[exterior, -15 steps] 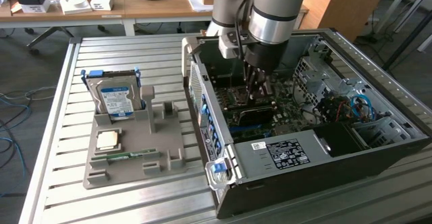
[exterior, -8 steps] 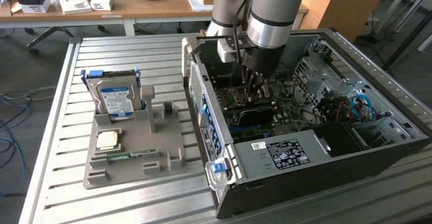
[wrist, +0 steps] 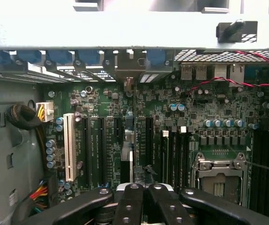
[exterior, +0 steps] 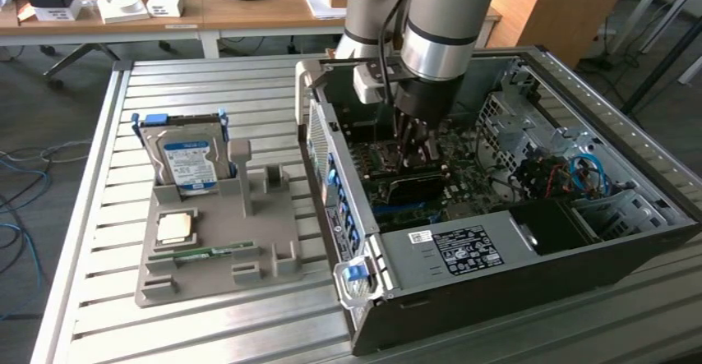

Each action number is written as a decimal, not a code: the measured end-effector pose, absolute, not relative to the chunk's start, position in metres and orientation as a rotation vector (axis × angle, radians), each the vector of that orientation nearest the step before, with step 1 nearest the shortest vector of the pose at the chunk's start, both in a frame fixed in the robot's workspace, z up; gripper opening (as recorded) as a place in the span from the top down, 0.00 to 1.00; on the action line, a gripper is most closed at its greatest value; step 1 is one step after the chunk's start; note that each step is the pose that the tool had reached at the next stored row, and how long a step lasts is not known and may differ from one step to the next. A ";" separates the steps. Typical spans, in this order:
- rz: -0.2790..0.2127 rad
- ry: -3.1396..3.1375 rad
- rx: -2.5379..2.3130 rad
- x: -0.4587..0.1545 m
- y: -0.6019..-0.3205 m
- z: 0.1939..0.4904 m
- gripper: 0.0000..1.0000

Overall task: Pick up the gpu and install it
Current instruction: 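Press down on the gpu until it lock into place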

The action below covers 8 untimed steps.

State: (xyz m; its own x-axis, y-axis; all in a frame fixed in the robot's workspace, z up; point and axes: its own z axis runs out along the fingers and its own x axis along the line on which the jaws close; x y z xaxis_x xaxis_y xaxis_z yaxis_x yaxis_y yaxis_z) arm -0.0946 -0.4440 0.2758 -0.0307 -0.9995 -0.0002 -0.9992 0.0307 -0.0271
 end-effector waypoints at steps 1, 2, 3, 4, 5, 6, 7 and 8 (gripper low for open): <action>-0.030 2.242 -2.174 -0.095 -0.444 0.276 0.89; -0.030 2.242 -2.174 -0.095 -0.444 0.276 0.89; -0.030 2.241 -2.174 -0.095 -0.445 0.275 0.89; -0.030 2.242 -2.174 -0.095 -0.445 0.274 0.89; -0.030 2.242 -2.174 -0.095 -0.445 0.273 0.89; -0.030 2.242 -2.174 -0.095 -0.445 0.272 0.89; -0.030 2.242 -2.174 -0.095 -0.445 0.271 0.89; -0.030 2.242 -2.174 -0.095 -0.445 0.271 0.89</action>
State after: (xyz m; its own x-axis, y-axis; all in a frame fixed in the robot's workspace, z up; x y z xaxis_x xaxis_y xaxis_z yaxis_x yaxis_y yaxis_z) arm -0.0946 -0.4447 0.2712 -0.0307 -0.9995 0.0001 -0.9992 0.0307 -0.0270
